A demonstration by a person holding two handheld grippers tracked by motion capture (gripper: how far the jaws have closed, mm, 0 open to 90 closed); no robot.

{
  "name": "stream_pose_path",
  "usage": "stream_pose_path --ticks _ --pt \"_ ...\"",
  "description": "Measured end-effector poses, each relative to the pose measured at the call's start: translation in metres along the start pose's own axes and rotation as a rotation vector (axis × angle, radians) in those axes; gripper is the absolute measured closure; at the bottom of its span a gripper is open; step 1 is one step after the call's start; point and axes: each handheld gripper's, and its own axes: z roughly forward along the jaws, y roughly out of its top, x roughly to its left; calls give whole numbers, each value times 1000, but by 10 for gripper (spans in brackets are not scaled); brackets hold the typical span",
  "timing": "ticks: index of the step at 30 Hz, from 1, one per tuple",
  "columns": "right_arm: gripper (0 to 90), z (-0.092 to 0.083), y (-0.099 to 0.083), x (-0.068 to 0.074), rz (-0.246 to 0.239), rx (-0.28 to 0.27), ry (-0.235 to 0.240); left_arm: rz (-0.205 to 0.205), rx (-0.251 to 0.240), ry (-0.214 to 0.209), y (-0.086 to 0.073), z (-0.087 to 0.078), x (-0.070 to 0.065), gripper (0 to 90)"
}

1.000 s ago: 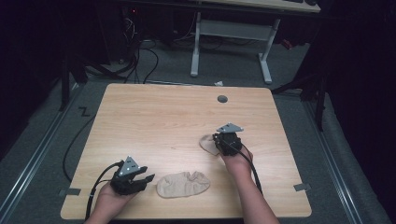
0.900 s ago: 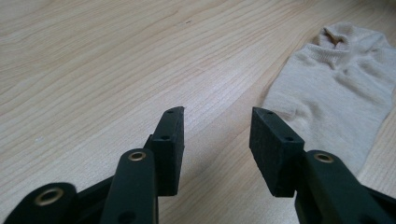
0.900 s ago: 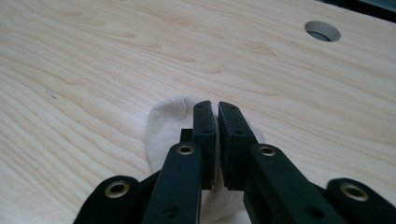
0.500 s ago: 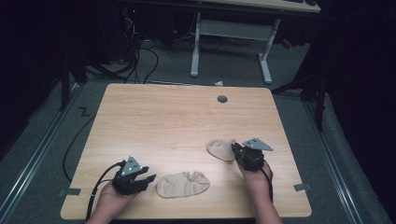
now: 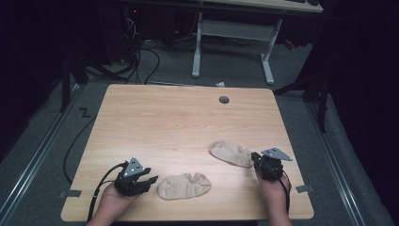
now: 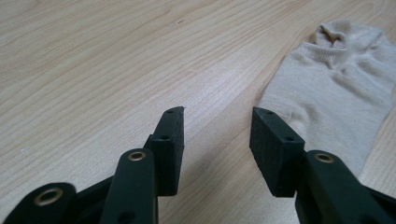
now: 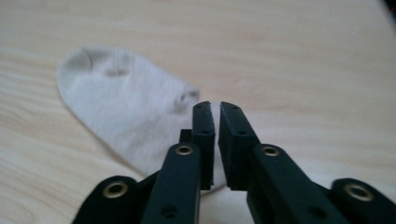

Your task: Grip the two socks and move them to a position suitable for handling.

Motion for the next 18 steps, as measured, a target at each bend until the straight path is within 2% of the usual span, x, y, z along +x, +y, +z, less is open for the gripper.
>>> stream_pose_path --ticks 2,5,9,12,18 --pt "878 13 -3 1 -8 68 3 2 4 -4 0 0 -1 553" --pt "877 25 -2 3 -21 108 2 0 0 4 -1 -1 -5 569" --pt "885 37 6 10 -62 92 16 13 3 -3 -1 0 -11 569" --pt "891 48 14 18 -95 97 43 7 9 4 -3 1 -9 570" --pt "896 67 30 53 -204 84 112 -26 -6 24 -5 -2 -2 570"
